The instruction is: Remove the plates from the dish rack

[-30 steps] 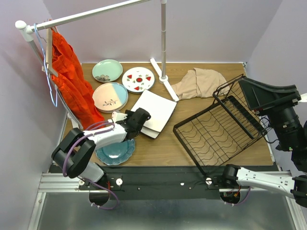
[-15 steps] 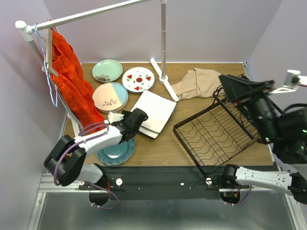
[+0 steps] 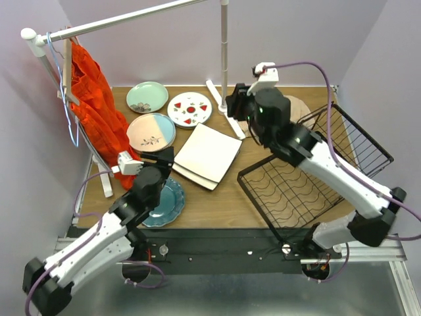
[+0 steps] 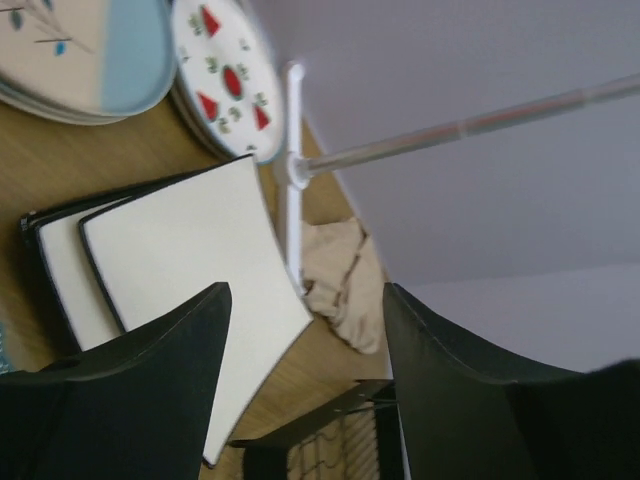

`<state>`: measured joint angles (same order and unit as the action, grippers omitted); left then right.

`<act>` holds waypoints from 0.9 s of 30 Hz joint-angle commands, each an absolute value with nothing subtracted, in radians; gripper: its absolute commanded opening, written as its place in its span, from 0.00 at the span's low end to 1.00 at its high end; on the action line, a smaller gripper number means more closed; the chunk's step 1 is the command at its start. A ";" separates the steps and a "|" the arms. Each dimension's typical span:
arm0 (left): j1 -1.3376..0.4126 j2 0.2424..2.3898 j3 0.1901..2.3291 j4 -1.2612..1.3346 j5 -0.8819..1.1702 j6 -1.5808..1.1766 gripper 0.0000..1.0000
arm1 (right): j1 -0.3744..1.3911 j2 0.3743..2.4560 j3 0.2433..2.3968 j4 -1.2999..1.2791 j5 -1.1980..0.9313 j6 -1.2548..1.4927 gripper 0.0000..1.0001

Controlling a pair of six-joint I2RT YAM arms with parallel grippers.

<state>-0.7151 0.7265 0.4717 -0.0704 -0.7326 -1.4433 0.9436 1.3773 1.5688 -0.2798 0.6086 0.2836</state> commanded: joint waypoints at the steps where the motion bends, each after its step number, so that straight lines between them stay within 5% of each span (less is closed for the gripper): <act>1: -0.715 0.467 0.387 0.228 -0.720 -0.926 0.74 | 0.739 1.537 1.649 -0.353 0.321 0.394 0.52; 18: -0.716 0.580 0.459 0.386 -0.088 -0.537 0.73 | 0.583 2.242 1.953 -0.365 0.166 0.282 0.45; 27: -0.716 0.513 0.413 0.405 -0.084 -0.517 0.73 | 0.561 2.362 1.967 -0.400 0.167 0.195 0.44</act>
<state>-0.7155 0.5629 0.4374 0.3511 -0.1215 -0.5556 0.5789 2.3112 1.9251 -0.3573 0.1780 0.2626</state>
